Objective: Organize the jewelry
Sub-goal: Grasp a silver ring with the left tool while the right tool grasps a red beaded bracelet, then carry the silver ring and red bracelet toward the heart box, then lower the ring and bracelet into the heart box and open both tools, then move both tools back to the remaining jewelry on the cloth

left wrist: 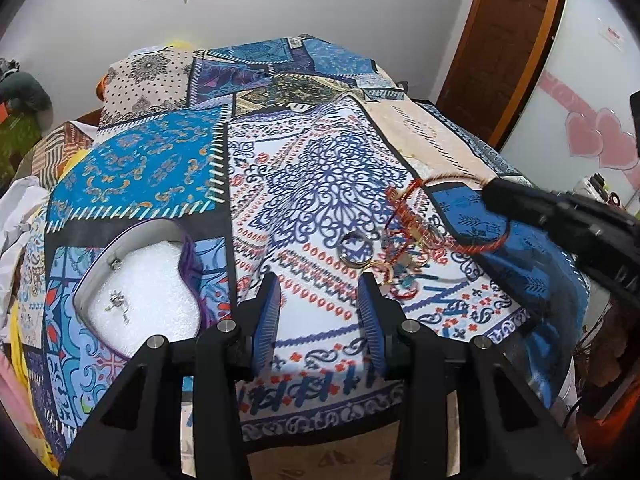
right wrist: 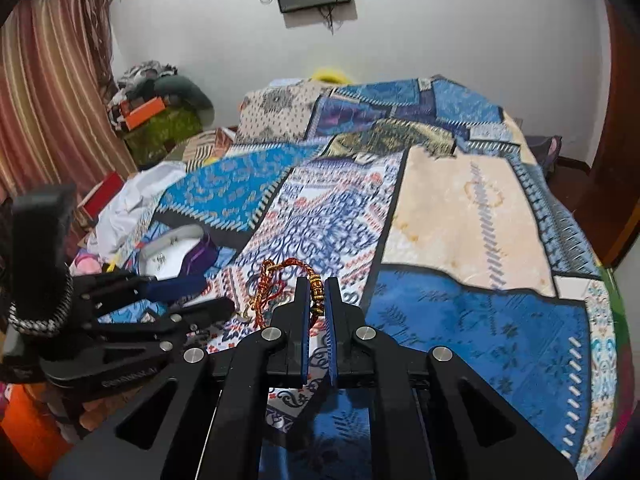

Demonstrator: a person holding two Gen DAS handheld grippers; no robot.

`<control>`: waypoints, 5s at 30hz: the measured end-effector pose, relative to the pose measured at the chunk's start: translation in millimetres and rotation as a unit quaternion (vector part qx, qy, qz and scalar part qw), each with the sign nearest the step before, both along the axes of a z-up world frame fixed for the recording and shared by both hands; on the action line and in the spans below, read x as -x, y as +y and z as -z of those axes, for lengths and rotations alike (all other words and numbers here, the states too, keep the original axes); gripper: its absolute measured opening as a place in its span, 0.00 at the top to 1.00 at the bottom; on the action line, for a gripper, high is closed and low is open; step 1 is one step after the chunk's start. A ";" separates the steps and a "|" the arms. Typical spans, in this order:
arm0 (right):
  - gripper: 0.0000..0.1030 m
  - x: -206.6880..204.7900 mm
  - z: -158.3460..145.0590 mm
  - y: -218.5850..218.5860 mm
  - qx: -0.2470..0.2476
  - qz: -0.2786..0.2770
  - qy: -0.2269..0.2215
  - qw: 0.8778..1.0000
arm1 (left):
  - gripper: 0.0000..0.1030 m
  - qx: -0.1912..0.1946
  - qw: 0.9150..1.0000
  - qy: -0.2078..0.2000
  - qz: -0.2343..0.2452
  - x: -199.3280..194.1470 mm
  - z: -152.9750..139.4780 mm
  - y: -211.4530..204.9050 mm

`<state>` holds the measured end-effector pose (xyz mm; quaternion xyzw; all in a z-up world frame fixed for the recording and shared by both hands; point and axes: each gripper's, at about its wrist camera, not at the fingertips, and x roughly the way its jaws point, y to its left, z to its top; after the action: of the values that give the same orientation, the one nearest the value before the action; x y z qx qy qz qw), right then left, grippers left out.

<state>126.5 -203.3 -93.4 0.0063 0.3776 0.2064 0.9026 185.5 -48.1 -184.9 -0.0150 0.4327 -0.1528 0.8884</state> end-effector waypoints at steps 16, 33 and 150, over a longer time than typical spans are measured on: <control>0.94 -6.0 -11.0 -34.5 0.010 0.055 -0.022 0.998 | 0.63 0.001 1.000 -0.006 0.006 -20.5 2.0 -18.1; 0.94 3.9 -30.5 -16.7 0.005 0.037 -0.041 0.998 | 0.80 0.011 0.999 -0.049 -0.012 5.2 -31.0 0.2; 0.59 2.3 -16.1 -1.6 0.058 0.046 -0.006 0.997 | 0.14 -0.009 0.994 -0.053 -0.099 20.2 -48.9 43.3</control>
<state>124.2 -204.9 -77.3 -0.0297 0.3824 0.1428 0.9124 165.4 -4.8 -135.9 -0.0422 0.3831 -0.0608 0.9208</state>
